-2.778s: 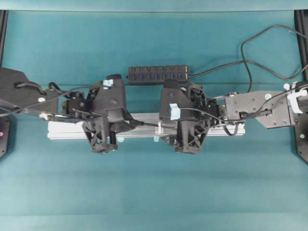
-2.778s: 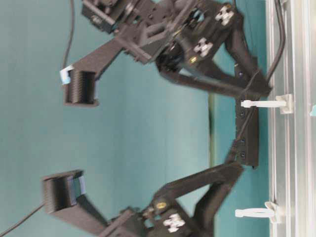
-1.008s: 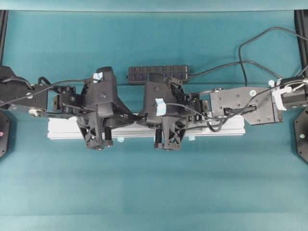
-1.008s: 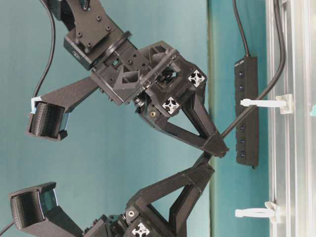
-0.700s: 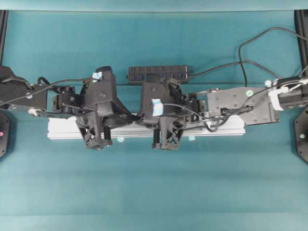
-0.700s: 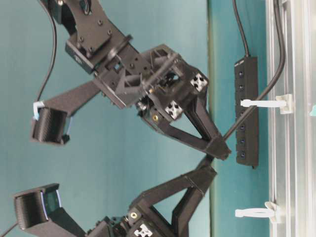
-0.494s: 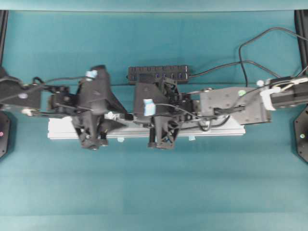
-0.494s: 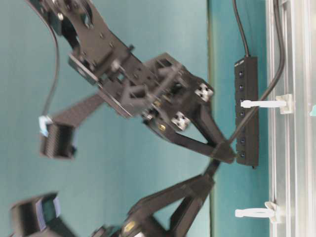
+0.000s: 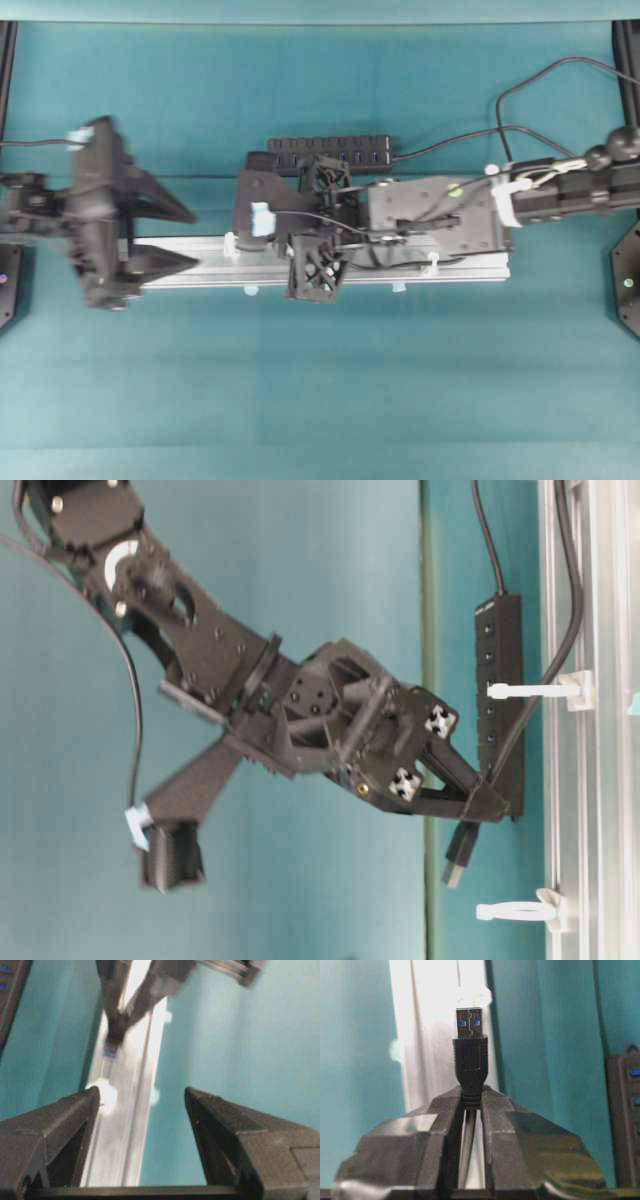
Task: Pass the USB cable through three rings with both arms.
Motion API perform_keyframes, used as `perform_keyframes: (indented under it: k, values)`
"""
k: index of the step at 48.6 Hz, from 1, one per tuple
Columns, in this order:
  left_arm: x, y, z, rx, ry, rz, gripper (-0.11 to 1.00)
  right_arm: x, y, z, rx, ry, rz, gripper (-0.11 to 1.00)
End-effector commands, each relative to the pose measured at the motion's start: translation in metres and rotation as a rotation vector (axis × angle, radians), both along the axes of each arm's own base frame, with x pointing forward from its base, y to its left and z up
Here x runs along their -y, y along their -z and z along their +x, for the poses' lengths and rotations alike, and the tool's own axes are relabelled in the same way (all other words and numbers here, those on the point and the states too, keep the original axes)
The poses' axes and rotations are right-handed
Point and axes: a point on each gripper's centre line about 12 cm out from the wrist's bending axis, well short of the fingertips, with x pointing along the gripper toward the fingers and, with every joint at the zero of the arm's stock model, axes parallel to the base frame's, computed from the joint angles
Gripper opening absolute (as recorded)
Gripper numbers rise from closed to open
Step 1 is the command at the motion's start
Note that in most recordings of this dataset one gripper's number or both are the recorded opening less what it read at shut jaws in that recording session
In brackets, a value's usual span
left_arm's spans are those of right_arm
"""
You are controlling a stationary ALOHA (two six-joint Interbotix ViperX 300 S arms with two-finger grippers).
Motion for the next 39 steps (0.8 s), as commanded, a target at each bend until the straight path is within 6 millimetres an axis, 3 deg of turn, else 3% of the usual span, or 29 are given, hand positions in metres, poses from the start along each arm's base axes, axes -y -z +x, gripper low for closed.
perform_keyframes:
  k: [1,10,19,39]
  values:
    - [0.001,-0.008,-0.009,0.026,0.001,0.002,0.75,0.007,-0.003,0.005,-0.016,0.008,-0.013,-0.07]
    - [0.001,-0.007,-0.021,-0.002,0.0,0.001,0.75,0.014,0.008,0.012,-0.066,0.011,-0.023,-0.07]
    - [0.001,-0.004,-0.024,-0.018,-0.002,0.0,0.75,0.007,0.023,0.011,-0.126,-0.038,-0.029,-0.07]
    - [-0.003,-0.001,-0.024,-0.028,-0.019,-0.001,0.75,-0.004,0.022,0.011,-0.097,-0.071,-0.032,-0.07]
